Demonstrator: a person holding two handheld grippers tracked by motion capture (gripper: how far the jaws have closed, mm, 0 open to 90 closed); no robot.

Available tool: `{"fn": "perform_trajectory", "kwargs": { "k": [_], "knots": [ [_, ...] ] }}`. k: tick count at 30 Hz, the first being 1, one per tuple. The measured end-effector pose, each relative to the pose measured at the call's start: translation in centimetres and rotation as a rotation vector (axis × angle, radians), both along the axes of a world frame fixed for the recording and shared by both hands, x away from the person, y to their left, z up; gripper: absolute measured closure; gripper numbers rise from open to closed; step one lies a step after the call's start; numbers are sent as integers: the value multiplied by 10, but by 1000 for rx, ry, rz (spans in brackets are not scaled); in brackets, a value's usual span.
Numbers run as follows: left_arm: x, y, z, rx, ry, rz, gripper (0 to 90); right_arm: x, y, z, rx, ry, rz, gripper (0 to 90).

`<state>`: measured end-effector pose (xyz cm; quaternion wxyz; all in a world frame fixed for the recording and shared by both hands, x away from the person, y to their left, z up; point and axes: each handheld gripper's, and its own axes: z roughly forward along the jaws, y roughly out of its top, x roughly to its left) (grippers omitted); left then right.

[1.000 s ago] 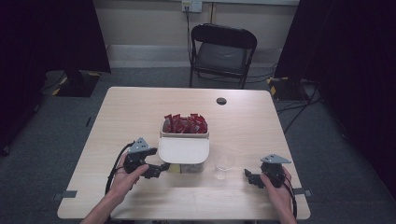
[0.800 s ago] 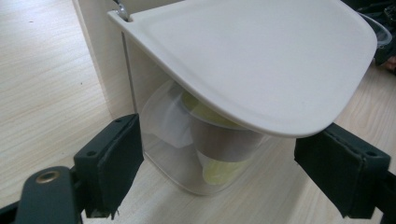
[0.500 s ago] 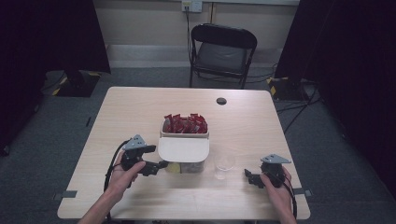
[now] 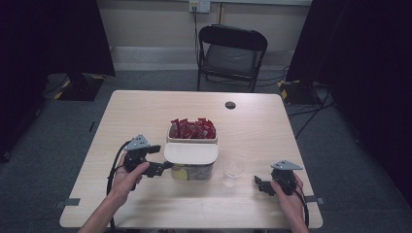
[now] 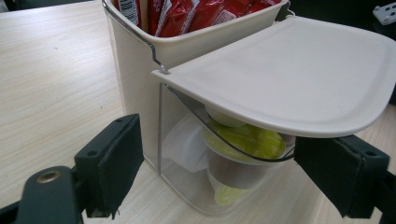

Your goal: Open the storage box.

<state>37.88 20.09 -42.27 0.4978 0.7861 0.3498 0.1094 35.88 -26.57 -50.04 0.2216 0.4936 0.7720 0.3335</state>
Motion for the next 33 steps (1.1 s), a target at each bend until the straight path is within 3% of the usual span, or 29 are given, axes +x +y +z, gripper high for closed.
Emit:
{"fn": "perform_trajectory", "kwargs": {
  "k": [21, 33],
  "knots": [
    [6, 2, 13, -11, -14, -9, 155, 0, 0, 0, 0, 0, 0, 114],
    [10, 3, 12, -18, 1, 15, 156, 0, 0, 0, 0, 0, 0, 114]
  ]
}}
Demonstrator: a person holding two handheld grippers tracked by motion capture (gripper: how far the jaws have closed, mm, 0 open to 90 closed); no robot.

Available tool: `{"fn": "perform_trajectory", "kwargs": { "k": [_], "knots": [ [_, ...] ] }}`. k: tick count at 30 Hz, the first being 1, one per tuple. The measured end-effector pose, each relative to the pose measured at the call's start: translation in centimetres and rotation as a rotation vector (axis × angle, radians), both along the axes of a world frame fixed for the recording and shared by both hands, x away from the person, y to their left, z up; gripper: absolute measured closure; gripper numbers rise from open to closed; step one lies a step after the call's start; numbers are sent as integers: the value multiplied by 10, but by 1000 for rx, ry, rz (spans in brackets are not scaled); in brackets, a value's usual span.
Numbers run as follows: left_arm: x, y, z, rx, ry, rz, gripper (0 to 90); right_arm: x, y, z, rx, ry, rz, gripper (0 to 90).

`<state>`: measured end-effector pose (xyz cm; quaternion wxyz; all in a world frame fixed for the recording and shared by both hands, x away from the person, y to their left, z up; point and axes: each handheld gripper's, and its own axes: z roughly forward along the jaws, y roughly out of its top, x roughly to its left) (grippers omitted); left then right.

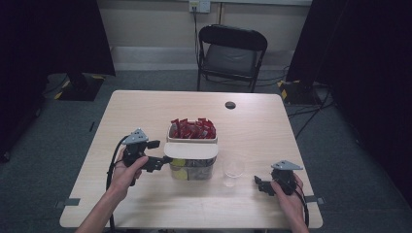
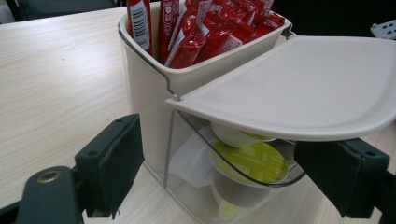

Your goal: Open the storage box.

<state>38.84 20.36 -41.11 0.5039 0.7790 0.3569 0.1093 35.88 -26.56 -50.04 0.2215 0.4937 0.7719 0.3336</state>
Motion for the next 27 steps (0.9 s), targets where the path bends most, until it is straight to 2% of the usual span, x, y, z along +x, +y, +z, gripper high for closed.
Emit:
{"fn": "perform_trajectory", "kwargs": {
  "k": [14, 17, 24, 27],
  "knots": [
    [8, 1, 9, 7, -18, -4, 155, 0, 0, 0, 0, 0, 0, 114],
    [10, 2, 9, 5, -8, -2, 154, 0, 0, 0, 0, 0, 0, 114],
    [13, 0, 14, 24, -19, -3, 155, 0, 0, 0, 0, 0, 0, 114],
    [14, 0, 15, 12, -16, -7, 154, 0, 0, 0, 0, 0, 0, 114]
  ]
}}
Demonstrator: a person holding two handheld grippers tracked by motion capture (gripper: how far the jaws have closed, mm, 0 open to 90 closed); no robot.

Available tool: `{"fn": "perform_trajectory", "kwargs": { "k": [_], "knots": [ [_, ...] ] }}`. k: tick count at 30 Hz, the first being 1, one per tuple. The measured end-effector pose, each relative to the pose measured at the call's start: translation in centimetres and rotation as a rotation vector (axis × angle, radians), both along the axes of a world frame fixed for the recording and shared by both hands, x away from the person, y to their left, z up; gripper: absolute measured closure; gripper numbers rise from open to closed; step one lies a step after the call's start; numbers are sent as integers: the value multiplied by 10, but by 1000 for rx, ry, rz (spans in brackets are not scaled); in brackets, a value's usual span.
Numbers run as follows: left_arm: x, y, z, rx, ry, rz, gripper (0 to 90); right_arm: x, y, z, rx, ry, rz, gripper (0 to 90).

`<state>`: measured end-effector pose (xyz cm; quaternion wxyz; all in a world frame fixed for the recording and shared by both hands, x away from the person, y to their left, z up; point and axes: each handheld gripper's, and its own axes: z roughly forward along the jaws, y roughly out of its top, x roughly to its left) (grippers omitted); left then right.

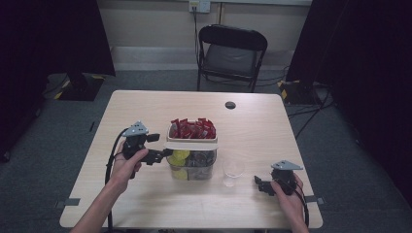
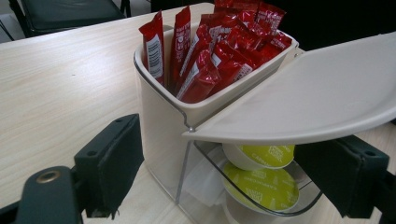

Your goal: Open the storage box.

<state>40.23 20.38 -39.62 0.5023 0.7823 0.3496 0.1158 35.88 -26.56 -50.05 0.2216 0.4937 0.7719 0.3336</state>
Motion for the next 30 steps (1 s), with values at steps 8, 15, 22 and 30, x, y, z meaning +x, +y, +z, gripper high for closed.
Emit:
{"fn": "perform_trajectory", "kwargs": {
  "k": [8, 15, 22, 30],
  "knots": [
    [4, -1, 5, 1, -5, -2, 154, 0, 0, 0, 0, 0, 0, 114],
    [8, -1, 12, -12, -19, 3, 153, 0, 0, 0, 0, 0, 0, 115],
    [15, -2, 17, -18, -22, 5, 152, 0, 0, 0, 1, 1, 0, 115],
    [21, -4, 18, -28, -28, 3, 152, 0, 0, 0, 0, 1, 0, 115]
  ]
}}
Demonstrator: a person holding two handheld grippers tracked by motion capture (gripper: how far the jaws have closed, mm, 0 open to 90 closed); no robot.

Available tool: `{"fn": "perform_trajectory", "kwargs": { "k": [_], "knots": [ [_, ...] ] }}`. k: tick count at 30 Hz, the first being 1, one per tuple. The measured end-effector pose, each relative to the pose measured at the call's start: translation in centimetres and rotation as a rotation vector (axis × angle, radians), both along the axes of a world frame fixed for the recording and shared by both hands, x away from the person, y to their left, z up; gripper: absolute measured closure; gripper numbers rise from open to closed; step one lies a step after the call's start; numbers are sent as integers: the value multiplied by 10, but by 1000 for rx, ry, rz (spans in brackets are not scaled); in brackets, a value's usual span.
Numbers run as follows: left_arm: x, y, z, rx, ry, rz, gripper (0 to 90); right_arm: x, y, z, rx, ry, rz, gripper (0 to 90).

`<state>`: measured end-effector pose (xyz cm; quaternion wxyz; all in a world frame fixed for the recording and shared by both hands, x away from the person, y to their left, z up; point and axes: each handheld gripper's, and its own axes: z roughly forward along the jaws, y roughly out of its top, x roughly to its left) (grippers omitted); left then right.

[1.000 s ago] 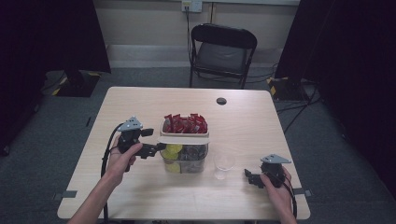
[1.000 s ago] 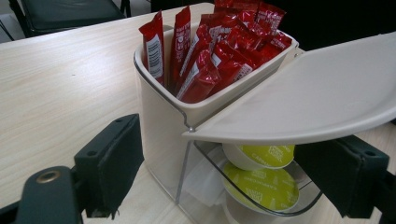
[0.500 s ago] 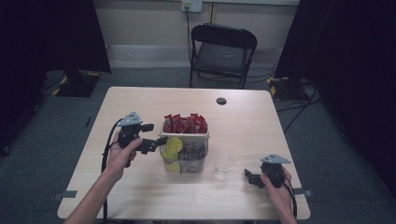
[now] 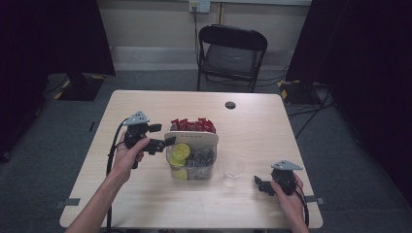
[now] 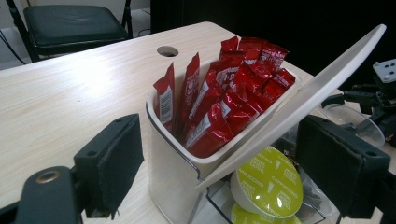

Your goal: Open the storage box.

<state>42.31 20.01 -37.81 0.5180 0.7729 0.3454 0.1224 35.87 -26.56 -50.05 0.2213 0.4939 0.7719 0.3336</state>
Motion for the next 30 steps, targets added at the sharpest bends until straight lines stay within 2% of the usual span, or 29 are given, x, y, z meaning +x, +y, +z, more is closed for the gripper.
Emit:
{"fn": "perform_trajectory", "kwargs": {
  "k": [2, 6, 8, 15, 17, 19, 20, 26, 30],
  "knots": [
    [1, 0, 0, -7, 7, 6, 152, 0, 0, 0, 0, 0, 0, 115],
    [5, 1, -4, -52, 20, 1, 151, 0, 0, 0, 0, 0, 0, 115],
    [6, 2, -5, -44, 16, 11, 151, 0, 0, 0, 0, 0, 0, 115],
    [9, 3, -7, -63, 22, 32, 152, 0, 0, 0, 0, 0, 0, 115],
    [10, 3, -10, -90, 25, 32, 153, 0, 0, 0, 0, 0, 0, 115],
    [11, 3, -9, -73, 30, 49, 153, 0, 0, 0, 0, 0, 0, 115],
    [11, 2, -10, -75, 20, 55, 153, 0, 0, 0, 0, 0, 0, 115],
    [16, 4, -13, -79, 35, 64, 153, 0, 0, 0, 0, 0, 0, 114],
    [18, 5, -15, -74, 46, 65, 121, -1, 0, 0, -1, 0, -10, 115]
  ]
}}
